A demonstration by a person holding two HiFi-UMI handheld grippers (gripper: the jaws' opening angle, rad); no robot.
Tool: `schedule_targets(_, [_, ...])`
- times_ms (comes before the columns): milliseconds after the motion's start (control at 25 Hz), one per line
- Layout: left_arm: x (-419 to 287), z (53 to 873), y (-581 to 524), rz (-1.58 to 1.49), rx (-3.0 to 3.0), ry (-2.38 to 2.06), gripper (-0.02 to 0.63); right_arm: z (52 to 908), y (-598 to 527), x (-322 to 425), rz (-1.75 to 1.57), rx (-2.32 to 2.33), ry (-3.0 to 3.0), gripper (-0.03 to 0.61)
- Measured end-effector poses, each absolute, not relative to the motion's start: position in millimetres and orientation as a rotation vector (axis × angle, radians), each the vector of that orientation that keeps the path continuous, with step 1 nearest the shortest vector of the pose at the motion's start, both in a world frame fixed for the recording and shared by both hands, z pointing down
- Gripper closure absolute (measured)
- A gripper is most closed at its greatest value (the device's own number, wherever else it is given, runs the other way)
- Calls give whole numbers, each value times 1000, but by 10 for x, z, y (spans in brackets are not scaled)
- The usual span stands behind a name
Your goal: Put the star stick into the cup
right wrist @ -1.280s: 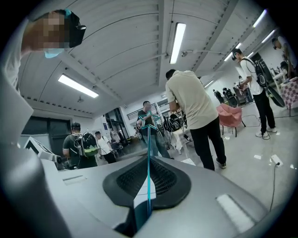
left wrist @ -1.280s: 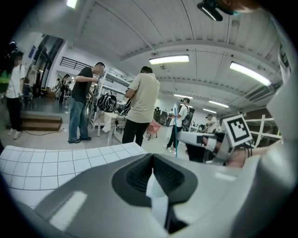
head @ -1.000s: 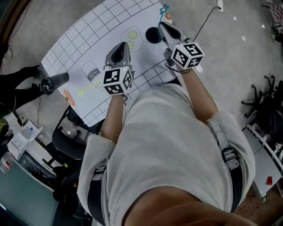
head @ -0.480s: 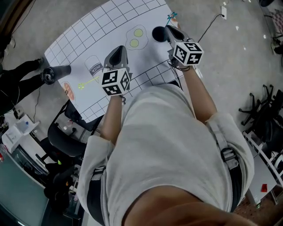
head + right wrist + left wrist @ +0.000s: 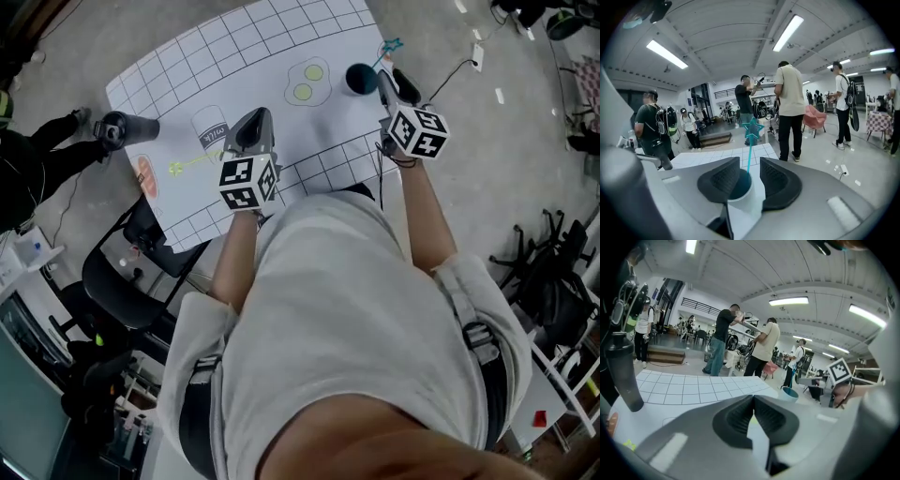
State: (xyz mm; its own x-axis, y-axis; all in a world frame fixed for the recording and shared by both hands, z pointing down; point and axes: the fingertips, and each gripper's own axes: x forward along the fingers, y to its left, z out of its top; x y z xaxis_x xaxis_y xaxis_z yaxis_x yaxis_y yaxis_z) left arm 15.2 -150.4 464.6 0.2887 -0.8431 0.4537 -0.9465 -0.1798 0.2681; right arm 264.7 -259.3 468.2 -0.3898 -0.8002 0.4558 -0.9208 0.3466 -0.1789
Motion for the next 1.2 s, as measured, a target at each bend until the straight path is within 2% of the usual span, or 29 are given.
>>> schedule_targets(120, [-11, 4629, -1406, 258, 2066, -1608, 611, 4452, -2410, 2455, 492, 1530, -2359, 474])
schedule_targets(280, [-261, 4652, -1214, 230, 2032, -1630, 611, 4237, -2129, 1808, 352, 1348, -2478, 578])
schedule_targets(720, [-1210, 4792, -440, 214, 1855, -1785, 611, 4607, -1292, -366, 209, 515, -2568, 578])
schedule_targets(1200, [-2047, 4979, 474, 117, 1600, -1965, 611, 5246, -333, -1543, 36, -56, -2335, 578])
